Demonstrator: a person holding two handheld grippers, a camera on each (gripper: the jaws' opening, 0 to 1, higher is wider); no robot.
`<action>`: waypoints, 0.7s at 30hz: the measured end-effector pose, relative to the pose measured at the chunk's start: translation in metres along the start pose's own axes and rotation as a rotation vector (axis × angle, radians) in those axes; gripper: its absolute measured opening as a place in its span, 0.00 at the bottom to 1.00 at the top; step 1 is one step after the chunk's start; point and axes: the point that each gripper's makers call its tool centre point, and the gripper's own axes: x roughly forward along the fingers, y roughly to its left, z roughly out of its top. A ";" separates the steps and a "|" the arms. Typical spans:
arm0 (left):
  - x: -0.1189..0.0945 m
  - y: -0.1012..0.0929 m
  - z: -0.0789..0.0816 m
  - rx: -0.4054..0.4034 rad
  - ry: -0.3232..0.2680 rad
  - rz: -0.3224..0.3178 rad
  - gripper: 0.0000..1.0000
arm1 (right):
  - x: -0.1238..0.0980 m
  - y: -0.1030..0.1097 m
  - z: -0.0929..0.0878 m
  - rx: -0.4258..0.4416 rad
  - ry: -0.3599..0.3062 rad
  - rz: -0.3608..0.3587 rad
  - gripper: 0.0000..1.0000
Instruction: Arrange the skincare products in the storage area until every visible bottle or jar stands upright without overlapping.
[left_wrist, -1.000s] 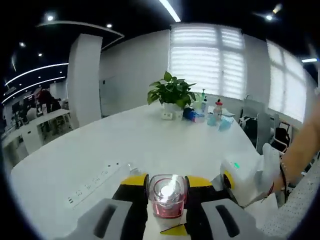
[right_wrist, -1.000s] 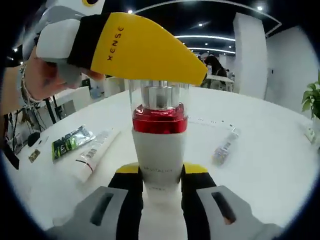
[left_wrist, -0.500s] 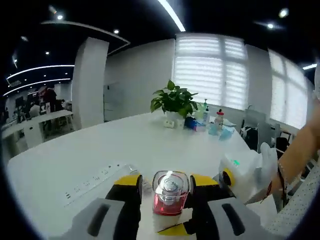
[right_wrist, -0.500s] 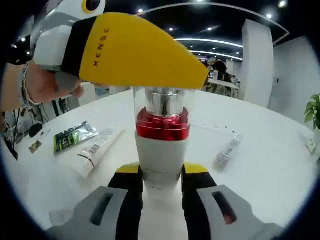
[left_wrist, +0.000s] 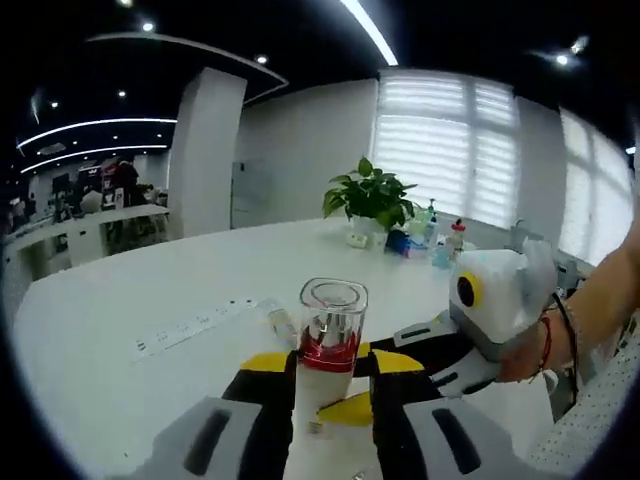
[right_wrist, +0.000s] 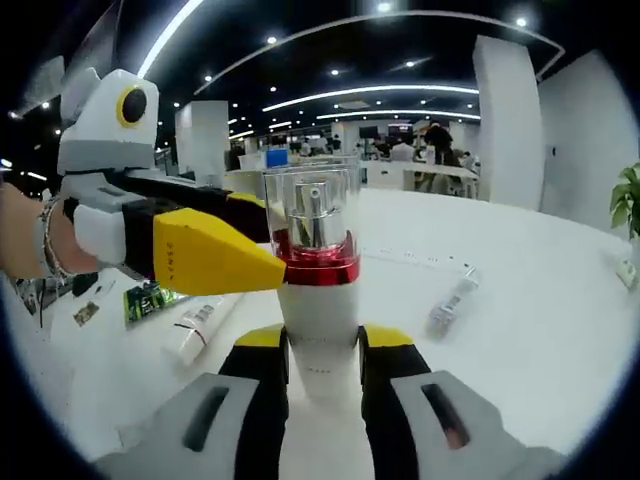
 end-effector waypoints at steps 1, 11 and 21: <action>0.001 0.002 0.002 0.019 -0.014 0.010 0.28 | 0.000 0.000 -0.001 0.002 0.000 -0.003 0.26; 0.008 0.006 -0.008 0.132 0.040 -0.042 0.27 | -0.003 0.007 -0.007 0.009 0.001 -0.029 0.25; 0.006 0.011 -0.007 0.207 0.090 -0.171 0.27 | -0.002 0.010 -0.010 -0.010 0.016 -0.061 0.24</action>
